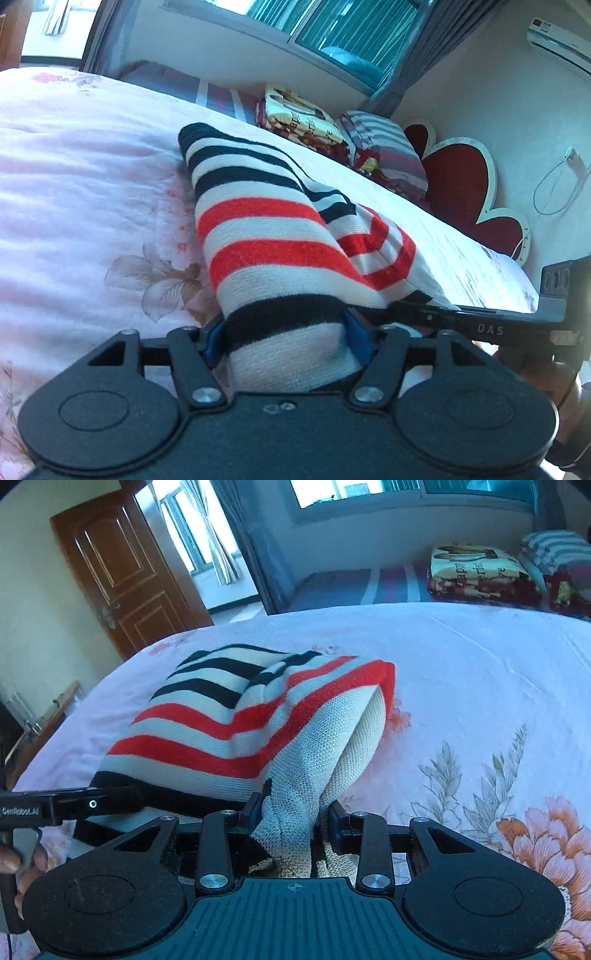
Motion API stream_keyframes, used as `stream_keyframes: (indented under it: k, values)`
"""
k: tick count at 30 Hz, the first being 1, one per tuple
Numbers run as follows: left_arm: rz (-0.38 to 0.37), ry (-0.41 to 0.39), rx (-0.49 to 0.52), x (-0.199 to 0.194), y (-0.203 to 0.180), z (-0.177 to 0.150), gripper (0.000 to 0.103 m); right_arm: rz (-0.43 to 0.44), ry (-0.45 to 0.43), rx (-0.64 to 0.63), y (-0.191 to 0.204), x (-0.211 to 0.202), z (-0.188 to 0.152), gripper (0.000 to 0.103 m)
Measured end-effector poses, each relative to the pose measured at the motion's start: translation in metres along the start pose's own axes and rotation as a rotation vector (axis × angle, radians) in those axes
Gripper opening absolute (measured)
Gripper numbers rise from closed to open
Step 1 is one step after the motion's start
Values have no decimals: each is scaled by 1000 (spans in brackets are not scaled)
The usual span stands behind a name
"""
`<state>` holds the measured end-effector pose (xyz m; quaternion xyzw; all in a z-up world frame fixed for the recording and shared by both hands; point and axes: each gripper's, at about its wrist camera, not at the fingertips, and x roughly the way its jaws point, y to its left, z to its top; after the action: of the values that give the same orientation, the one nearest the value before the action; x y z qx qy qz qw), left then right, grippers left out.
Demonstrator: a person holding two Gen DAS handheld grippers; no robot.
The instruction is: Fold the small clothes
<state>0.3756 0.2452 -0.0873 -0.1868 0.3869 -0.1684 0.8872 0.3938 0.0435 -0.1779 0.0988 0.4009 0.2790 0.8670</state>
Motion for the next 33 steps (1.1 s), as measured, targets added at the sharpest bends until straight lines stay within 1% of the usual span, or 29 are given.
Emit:
stream_keyframes:
  k: [1, 2, 4, 5, 6, 7, 9, 10, 12, 13, 14, 15, 16, 17, 18, 19, 21, 24, 26, 27, 29, 30, 32, 33]
  values:
    - [9, -8, 4, 1, -1, 0, 70, -4, -2, 1, 0, 2, 0, 35]
    - [18, -12, 3, 0, 2, -2, 72, -5, -1, 11, -3, 1, 1, 37]
    - [11, -8, -18, -4, 6, -2, 74, 12, 8, 38, -10, -3, 3, 42]
    - [7, -9, -16, -12, 10, -5, 74, 27, 7, 64, -14, -12, 3, 48]
    - [12, -18, -12, -21, 13, -5, 74, 23, -5, 85, -20, -21, 5, 55]
    - [30, -38, -3, -32, 14, -4, 74, 4, -46, 92, -24, -37, 3, 55]
    - [100, -117, 38, -57, 12, 2, 71, -18, -120, 86, -26, -64, 8, 54]
    - [98, -139, 45, -62, 9, 8, 68, -15, -142, 90, -29, -68, 15, 52]
    - [45, -138, 62, -55, -1, 25, 68, -8, -162, 74, -26, -64, 30, 28]
    - [33, -127, 94, -46, -10, 32, 68, 0, -152, 56, -21, -57, 38, 27]
    - [28, -103, 129, -34, -19, 37, 68, 5, -138, 29, -15, -48, 44, 26]
    - [28, -72, 151, -20, -25, 40, 67, -2, -118, -7, -8, -37, 48, 23]
    - [34, -36, 160, -7, -29, 41, 67, -23, -87, -43, -2, -25, 50, 22]
    - [58, 11, 167, 7, -30, 39, 67, -56, -38, -77, 1, -12, 50, 20]
    - [96, 43, 190, 18, -30, 35, 66, -110, 20, -113, 0, 3, 45, 18]
    - [104, 31, 224, 20, -31, 31, 67, -118, 26, -121, -5, 9, 41, 18]
    - [110, 25, 237, 20, -33, 28, 67, -84, 19, -59, -18, 8, 38, 18]
    - [98, 11, 216, 6, -34, 30, 65, -110, 4, -69, -13, -7, 38, 16]
    - [69, -31, 222, -15, -38, 27, 64, -92, -51, -101, -5, -35, 33, 15]
    - [71, -47, 226, -26, -39, 22, 64, -78, -67, -118, 0, -49, 28, 10]
    - [76, -69, 244, -43, -42, 9, 64, -56, -84, -183, 15, -74, 14, 4]
    - [77, -69, 244, -48, -44, 4, 64, -46, -84, -214, 24, -82, 8, 2]
    - [53, -63, 241, -56, -48, -8, 63, -48, -69, -284, 43, -87, -3, 1]
    - [44, -48, 250, -57, -52, -12, 61, -63, -60, -324, 52, -86, -9, 1]
